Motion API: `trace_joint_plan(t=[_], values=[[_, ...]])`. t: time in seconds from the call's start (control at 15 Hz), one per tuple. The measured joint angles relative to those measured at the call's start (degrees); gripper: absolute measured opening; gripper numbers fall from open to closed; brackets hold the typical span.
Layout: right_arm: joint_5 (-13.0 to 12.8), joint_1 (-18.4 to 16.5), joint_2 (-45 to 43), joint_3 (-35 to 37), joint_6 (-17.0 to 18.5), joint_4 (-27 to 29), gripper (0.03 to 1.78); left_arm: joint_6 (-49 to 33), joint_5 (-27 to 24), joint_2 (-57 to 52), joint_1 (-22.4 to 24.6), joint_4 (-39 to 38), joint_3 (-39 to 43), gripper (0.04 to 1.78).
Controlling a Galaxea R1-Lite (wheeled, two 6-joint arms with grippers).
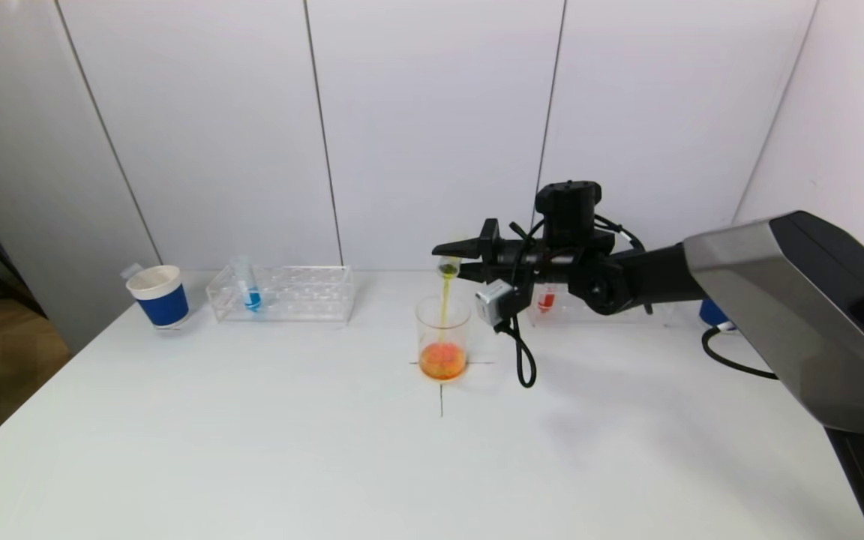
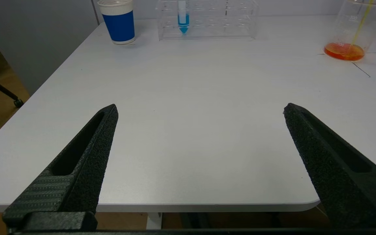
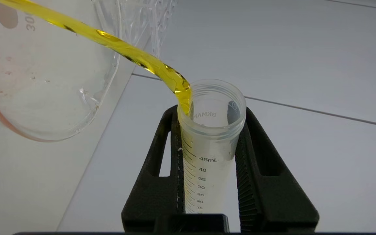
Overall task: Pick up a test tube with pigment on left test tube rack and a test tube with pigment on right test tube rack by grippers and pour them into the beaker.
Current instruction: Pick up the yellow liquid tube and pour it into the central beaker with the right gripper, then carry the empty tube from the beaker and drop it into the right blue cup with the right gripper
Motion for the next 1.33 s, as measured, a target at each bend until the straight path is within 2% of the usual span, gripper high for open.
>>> trace_joint_plan(t=[0.33,0.67,0.8,1.13,1.33], values=[[-2.2,-0.4,0.1,-1.5,-5.4,-1.1,0.50,0.0,0.1,0.0,0.0,0.0,0.0,1.77],[-4.3,-0.3,-0.4,-0.7,-8.6,-5.1,0.50,0.0,0.0,0.0,0.0,0.0,0.0,1.77],[-4.4,-0.3,-0.9,-0.2,-9.5,-5.4,0.50,0.0,0.0,0.0,0.0,0.0,0.0,1.77],[-3.8,0.0,-1.3,1.3,-9.3,-4.8,0.50,0.0,0.1,0.0,0.0,0.0,0.0,1.77],[-3.6,0.2,-2.5,2.4,-6.9,-4.9,0.50,0.0,0.1,0.0,0.0,0.0,0.0,1.77]])
